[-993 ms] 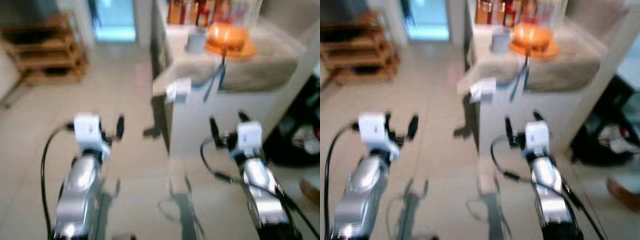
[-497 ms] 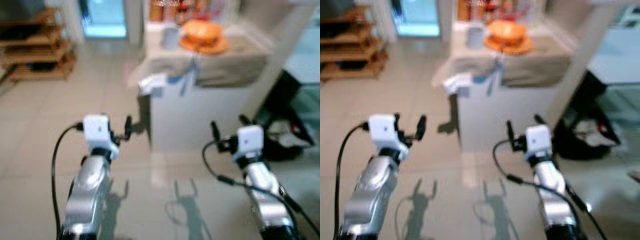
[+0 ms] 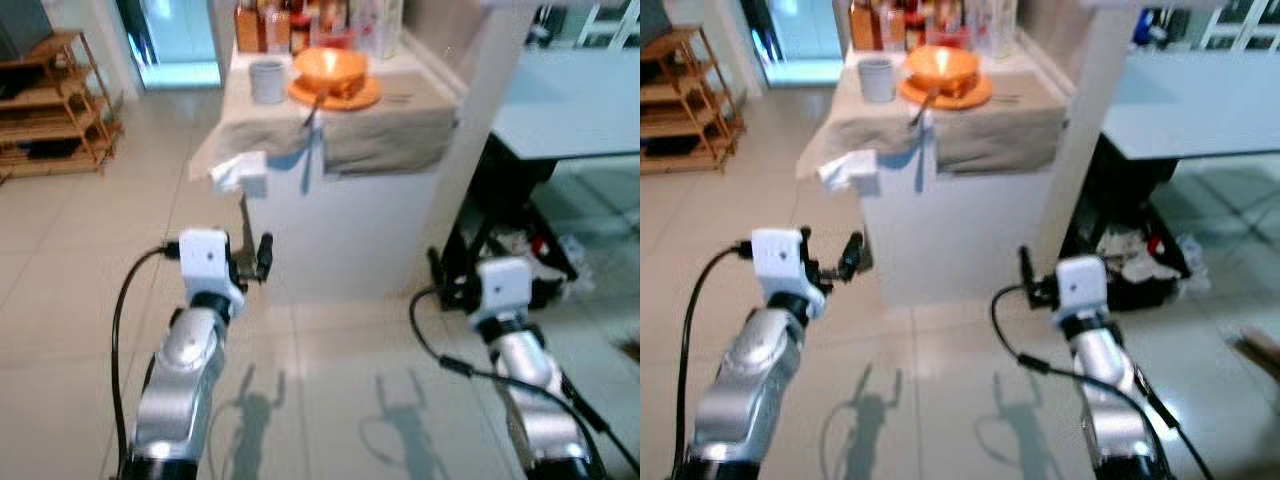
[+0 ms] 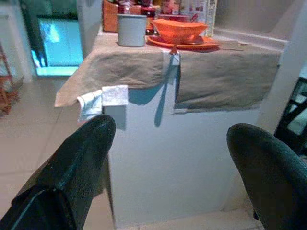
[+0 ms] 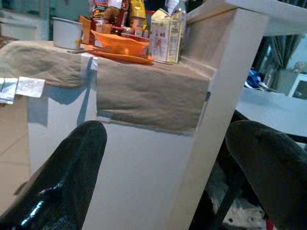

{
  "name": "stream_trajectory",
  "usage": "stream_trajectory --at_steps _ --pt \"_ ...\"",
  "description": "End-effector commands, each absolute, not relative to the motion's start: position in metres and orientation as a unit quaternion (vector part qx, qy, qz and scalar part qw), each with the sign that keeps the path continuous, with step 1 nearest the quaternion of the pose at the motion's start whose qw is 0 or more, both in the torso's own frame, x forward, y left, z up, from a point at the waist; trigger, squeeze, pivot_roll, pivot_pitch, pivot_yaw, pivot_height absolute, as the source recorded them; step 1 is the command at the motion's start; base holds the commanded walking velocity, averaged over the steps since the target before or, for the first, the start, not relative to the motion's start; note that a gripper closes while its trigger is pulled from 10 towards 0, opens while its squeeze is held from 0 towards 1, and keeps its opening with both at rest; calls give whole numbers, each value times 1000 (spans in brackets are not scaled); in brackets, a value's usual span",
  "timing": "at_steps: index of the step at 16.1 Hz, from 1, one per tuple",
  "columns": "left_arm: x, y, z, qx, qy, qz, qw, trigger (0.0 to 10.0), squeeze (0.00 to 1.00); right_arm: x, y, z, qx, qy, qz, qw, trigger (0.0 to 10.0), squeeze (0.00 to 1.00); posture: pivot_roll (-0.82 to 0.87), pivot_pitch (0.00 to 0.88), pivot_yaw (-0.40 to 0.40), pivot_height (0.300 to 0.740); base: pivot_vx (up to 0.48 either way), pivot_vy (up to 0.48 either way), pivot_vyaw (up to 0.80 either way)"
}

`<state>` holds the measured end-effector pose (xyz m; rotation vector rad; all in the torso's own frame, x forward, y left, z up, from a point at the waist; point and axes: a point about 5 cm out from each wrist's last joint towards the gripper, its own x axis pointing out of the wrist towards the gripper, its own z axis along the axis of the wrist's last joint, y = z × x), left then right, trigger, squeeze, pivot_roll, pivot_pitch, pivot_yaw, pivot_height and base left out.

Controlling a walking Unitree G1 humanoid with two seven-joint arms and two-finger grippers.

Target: Setting the table

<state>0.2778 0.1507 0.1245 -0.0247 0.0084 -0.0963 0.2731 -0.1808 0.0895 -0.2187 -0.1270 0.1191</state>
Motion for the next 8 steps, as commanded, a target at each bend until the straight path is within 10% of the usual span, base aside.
stream_trajectory --at_steps 1,8 --pt "278 159 123 -5 10 -31 999 10000 0 274 -172 91 -106 -68 73 989 10000 0 -50 0 22 731 307 -364 0" --pt "277 157 127 -6 -5 -35 999 10000 0 273 -171 91 -108 -68 75 989 10000 0 -49 0 22 731 222 -99 0"
